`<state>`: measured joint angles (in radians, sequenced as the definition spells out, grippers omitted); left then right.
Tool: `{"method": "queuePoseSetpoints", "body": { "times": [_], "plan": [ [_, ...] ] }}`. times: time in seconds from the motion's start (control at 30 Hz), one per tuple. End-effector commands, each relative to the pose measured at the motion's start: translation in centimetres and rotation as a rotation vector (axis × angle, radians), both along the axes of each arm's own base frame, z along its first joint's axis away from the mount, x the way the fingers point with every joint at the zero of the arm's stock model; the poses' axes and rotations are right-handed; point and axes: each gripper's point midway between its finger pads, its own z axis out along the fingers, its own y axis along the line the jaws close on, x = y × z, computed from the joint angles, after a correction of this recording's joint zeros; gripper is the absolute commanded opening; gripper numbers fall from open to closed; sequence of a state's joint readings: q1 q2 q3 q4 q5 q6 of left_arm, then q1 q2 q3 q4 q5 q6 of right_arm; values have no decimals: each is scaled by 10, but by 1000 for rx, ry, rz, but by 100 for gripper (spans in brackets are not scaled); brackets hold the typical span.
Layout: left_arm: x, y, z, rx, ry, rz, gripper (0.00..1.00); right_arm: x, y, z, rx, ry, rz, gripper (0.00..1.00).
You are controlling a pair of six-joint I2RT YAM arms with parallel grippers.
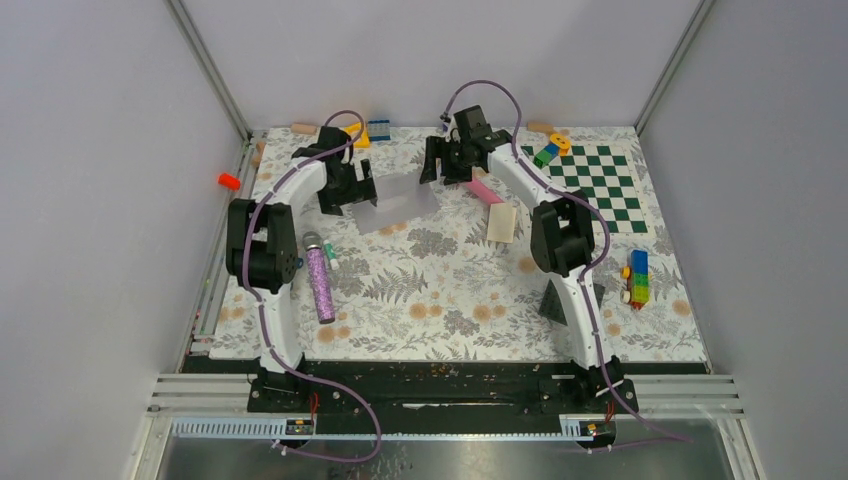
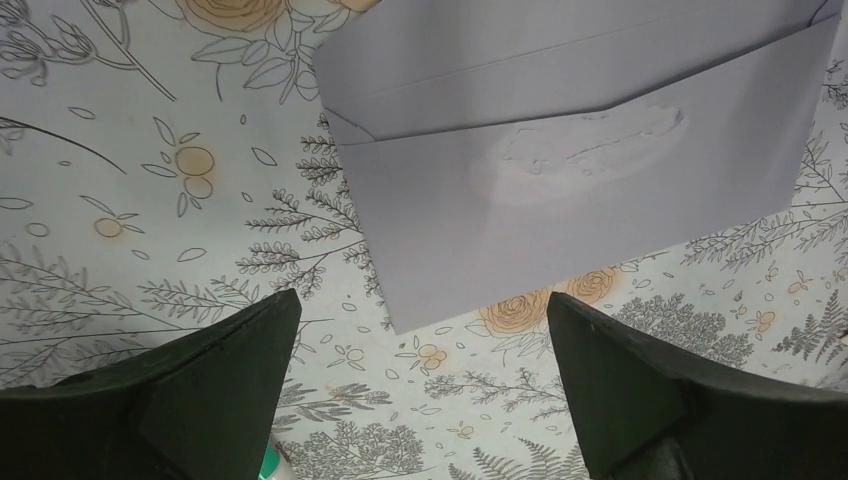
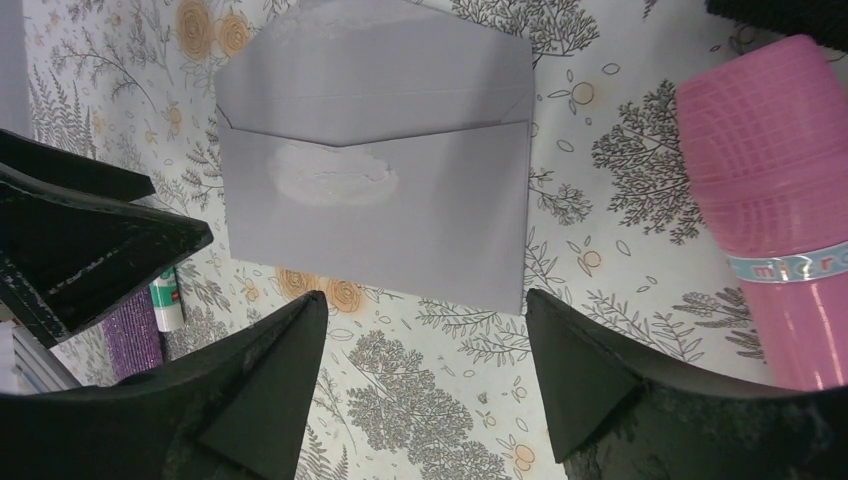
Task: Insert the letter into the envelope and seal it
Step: Pick up the envelope from the center of the board.
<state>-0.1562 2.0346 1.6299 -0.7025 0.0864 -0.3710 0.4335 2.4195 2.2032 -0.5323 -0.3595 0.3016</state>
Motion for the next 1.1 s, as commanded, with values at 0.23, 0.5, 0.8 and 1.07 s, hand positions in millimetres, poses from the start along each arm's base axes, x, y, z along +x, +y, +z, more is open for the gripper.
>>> {"method": "queuePoseSetpoints", "body": {
  "times": [0.23, 0.5, 0.8, 1.07],
  "plan": [
    [1, -14, -15, -100, 32, 68, 99, -2, 14, -3, 13, 30, -4, 79],
    [-5, -14, -32, -98, 66, 74, 99, 2, 16, -15, 5, 48, -28, 79],
    [-8, -20, -38, -136, 79, 69, 99, 8, 14, -22, -20, 44, -47, 79],
    [-13, -22, -45, -151, 89, 71, 99, 5, 7, -38, -60, 76, -79, 79]
  ]
}}
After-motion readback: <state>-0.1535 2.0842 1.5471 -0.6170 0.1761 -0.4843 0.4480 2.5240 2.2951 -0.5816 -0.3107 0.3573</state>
